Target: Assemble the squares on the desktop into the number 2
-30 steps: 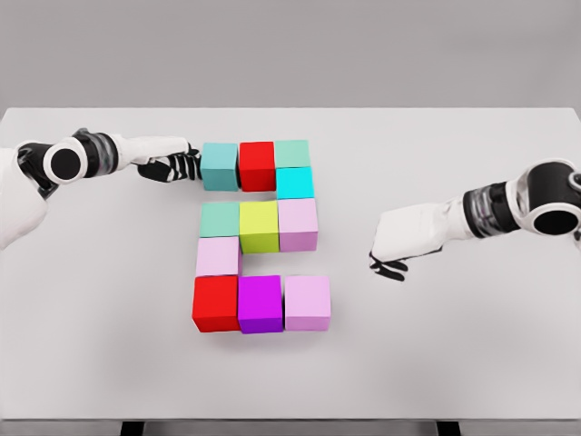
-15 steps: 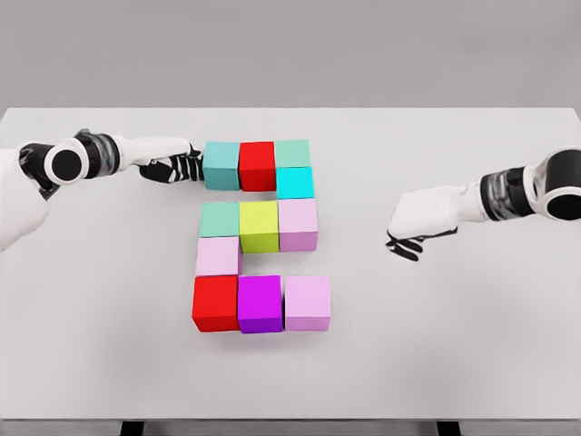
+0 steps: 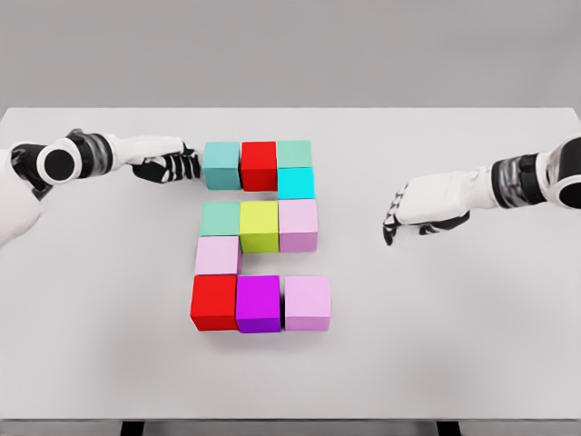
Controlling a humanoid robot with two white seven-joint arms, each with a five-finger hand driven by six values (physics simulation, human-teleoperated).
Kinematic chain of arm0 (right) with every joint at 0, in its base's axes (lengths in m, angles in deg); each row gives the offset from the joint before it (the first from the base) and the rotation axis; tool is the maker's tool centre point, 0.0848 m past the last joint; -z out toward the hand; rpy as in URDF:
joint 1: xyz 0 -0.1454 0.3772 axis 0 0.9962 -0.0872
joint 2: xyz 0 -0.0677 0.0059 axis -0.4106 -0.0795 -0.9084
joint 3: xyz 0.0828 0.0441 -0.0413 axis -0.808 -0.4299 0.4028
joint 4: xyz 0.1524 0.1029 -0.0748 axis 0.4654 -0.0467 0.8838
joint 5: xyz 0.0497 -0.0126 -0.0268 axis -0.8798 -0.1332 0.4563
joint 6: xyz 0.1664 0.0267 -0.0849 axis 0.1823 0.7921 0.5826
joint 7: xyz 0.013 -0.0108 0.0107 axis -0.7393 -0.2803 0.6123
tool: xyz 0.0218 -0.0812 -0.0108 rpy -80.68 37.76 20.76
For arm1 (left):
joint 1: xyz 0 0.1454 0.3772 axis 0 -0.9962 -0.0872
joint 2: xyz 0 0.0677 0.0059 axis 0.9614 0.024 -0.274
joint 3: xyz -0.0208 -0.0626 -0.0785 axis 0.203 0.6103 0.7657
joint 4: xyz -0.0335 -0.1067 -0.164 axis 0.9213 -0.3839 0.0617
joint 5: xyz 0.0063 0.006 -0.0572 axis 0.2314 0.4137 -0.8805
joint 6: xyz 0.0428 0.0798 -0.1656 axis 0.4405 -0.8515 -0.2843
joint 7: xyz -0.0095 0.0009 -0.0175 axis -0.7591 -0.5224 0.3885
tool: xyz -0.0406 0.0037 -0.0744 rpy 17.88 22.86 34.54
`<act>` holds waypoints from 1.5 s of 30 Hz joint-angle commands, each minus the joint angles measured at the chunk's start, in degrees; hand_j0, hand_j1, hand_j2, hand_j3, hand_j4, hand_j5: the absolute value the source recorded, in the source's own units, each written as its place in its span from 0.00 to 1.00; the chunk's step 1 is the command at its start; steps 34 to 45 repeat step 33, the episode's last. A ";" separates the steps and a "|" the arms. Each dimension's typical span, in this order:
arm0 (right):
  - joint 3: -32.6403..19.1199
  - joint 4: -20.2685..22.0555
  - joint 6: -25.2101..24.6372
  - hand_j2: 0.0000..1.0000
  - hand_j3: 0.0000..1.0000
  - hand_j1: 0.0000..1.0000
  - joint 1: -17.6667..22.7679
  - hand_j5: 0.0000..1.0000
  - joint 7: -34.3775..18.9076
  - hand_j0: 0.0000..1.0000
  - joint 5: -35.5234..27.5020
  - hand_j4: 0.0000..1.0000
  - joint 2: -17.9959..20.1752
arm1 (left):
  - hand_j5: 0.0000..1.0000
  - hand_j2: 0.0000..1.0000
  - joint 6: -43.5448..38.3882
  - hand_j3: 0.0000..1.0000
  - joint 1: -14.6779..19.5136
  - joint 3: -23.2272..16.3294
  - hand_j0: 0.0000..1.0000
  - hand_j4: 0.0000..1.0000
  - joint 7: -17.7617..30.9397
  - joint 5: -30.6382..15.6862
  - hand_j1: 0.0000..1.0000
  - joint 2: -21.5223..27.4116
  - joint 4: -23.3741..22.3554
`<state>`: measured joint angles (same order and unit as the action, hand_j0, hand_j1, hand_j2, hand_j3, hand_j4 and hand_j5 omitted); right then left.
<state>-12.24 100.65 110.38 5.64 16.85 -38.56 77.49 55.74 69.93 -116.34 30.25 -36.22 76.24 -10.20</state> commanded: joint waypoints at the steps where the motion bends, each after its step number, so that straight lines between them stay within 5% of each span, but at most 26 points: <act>1: -0.05 0.23 -0.11 0.95 0.95 0.95 0.00 0.95 0.01 0.95 -0.14 0.95 1.18 | 1.00 1.00 -0.35 1.00 0.00 0.20 1.00 1.00 -0.02 -0.13 1.00 1.88 -0.05; 5: -0.05 0.15 -0.11 1.00 1.00 1.00 -1.23 1.00 0.01 1.00 -0.23 1.00 1.80 | 1.00 1.00 0.09 1.00 -0.26 1.69 1.00 1.00 -0.11 -0.74 1.00 8.20 1.00; 12: -0.93 -0.12 -0.11 1.00 1.00 1.00 -1.23 1.00 0.01 1.00 -0.32 1.00 1.80 | 1.00 1.00 0.44 1.00 -1.49 1.69 1.00 1.00 -0.19 -0.83 1.00 9.35 3.20; 16: -1.10 -0.29 -0.11 1.00 1.00 1.00 -1.23 1.00 0.01 1.00 -0.23 1.00 2.06 | 1.00 1.00 8.25 1.00 -1.93 1.69 1.00 1.00 -0.37 -1.53 1.00 10.40 4.69; 22: -2.51 -2.67 -0.11 1.00 1.00 1.00 -1.14 1.00 0.01 1.00 -0.23 1.00 3.38 | 1.00 1.00 23.46 1.00 -10.55 9.42 1.00 1.00 -0.54 -3.64 1.00 11.98 7.59; 45: -2.51 -2.75 -0.11 1.00 1.00 1.00 -1.32 1.00 0.01 1.00 -0.23 1.00 3.47 | 1.00 1.00 23.55 1.00 -11.60 10.30 1.00 1.00 -0.54 -3.90 1.00 14.44 6.89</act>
